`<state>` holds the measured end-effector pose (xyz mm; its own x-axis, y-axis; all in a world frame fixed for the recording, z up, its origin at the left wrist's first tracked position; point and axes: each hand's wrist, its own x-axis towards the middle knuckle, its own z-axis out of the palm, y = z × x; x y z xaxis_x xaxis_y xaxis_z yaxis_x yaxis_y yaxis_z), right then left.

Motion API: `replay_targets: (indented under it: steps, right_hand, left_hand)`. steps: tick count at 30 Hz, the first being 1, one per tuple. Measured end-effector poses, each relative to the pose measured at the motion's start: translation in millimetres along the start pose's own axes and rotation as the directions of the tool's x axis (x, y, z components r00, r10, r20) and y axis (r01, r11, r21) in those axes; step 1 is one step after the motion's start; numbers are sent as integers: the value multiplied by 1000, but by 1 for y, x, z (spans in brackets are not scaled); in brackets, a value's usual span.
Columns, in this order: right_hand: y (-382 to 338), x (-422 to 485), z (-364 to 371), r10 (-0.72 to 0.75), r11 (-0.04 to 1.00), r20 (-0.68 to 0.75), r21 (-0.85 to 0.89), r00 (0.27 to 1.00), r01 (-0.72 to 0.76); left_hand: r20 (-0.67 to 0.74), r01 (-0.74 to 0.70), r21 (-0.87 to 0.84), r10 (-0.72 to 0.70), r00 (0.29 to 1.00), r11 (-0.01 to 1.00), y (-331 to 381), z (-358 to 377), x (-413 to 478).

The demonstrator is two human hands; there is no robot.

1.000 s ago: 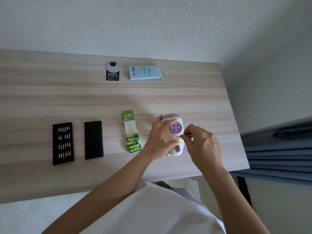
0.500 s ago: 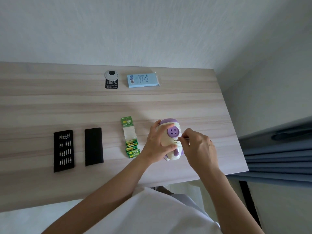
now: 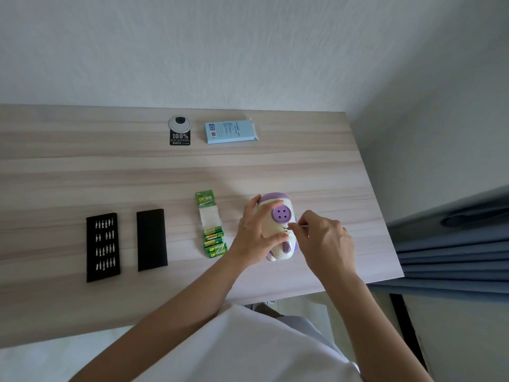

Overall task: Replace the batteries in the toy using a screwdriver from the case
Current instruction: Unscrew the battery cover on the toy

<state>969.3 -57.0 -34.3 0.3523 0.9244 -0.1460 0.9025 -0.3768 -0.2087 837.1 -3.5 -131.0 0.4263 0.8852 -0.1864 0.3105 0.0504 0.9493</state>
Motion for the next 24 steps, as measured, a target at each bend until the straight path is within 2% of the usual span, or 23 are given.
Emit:
replay_targets:
  steps: [6, 9, 13, 20, 24]
  right_hand:
    - [1, -9, 4, -114, 991, -71, 68, 991, 119]
    - [1, -9, 3, -63, 993, -85, 90, 994, 71]
    - [3, -5, 3, 14, 1000, -53, 1, 999, -14]
    - [3, -8, 9, -65, 988, -53, 137, 996, 71]
    - [5, -8, 6, 9, 987, -59, 159, 998, 1]
  left_hand:
    - [12, 11, 7, -11, 1000, 1000, -2, -2, 1]
    - [15, 27, -11, -27, 1000, 1000, -3, -3, 0]
    - [12, 12, 17, -12, 1000, 1000, -3, -3, 0]
    - [15, 12, 32, -12, 1000, 999, -3, -2, 1]
    - [21, 25, 25, -26, 999, 999, -3, -1, 0]
